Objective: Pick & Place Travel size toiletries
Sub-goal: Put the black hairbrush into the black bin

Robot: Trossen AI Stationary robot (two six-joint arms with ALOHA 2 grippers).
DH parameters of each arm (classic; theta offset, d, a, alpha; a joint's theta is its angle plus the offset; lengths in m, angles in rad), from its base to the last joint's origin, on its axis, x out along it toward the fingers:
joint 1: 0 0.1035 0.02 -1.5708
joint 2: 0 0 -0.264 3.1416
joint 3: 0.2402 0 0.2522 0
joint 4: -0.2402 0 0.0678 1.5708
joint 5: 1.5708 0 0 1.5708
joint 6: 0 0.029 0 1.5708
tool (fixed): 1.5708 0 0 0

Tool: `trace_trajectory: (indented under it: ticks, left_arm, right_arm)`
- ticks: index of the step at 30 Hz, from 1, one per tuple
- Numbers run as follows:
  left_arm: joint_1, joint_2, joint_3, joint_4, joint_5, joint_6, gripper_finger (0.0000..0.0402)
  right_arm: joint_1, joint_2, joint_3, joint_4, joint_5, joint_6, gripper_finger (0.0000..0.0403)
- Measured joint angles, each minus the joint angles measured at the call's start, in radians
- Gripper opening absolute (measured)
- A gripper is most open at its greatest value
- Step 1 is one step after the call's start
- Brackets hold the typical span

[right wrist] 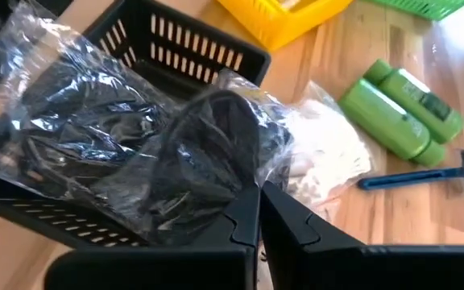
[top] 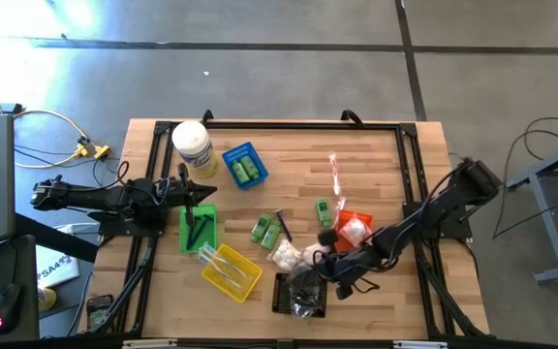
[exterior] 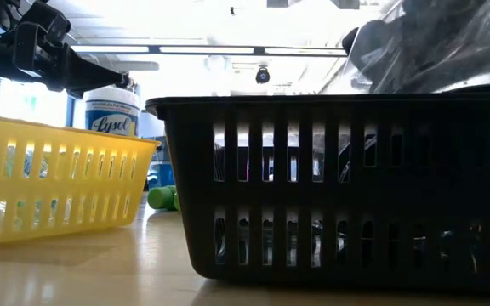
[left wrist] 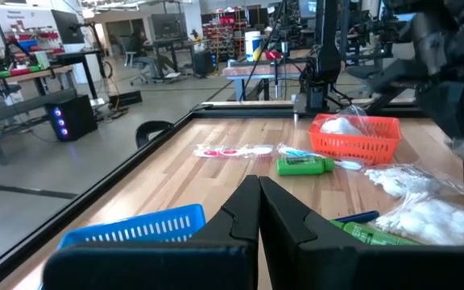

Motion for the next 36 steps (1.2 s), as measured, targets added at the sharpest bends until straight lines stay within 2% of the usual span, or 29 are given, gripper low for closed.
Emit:
trace_trajectory:
  ticks: [13, 16, 21, 27, 32, 36]
  left_arm:
    - [0.000, 0.000, 0.000, 0.000, 0.001, -0.003, 0.0000]
    - [0.000, 0.000, 0.000, 0.000, 0.001, -0.003, 0.0000]
    - [0.000, 0.000, 0.000, 0.000, 0.001, -0.003, 0.0000]
    - [0.000, 0.000, 0.000, 0.000, 0.002, -0.003, 0.0000]
    - [0.000, 0.000, 0.000, 0.000, 0.006, -0.002, 0.0000]
    - [0.000, 0.000, 0.000, 0.000, 0.006, -0.002, 0.0000]
  right_arm:
    - [0.000, 0.030, 0.000, 0.044, -0.039, -0.008, 0.0010]
    - [0.000, 0.028, 0.000, 0.045, -0.057, -0.011, 0.0032]
    - [0.011, 0.028, 0.000, 0.069, 0.003, -0.072, 0.0088]
    - [0.013, 0.028, 0.000, 0.108, 0.010, -0.118, 0.0143]
    - [0.010, 0.028, 0.000, 0.110, 0.064, -0.168, 0.0158]
    - [-0.007, 0.030, 0.000, 0.104, 0.029, -0.161, 0.0158]
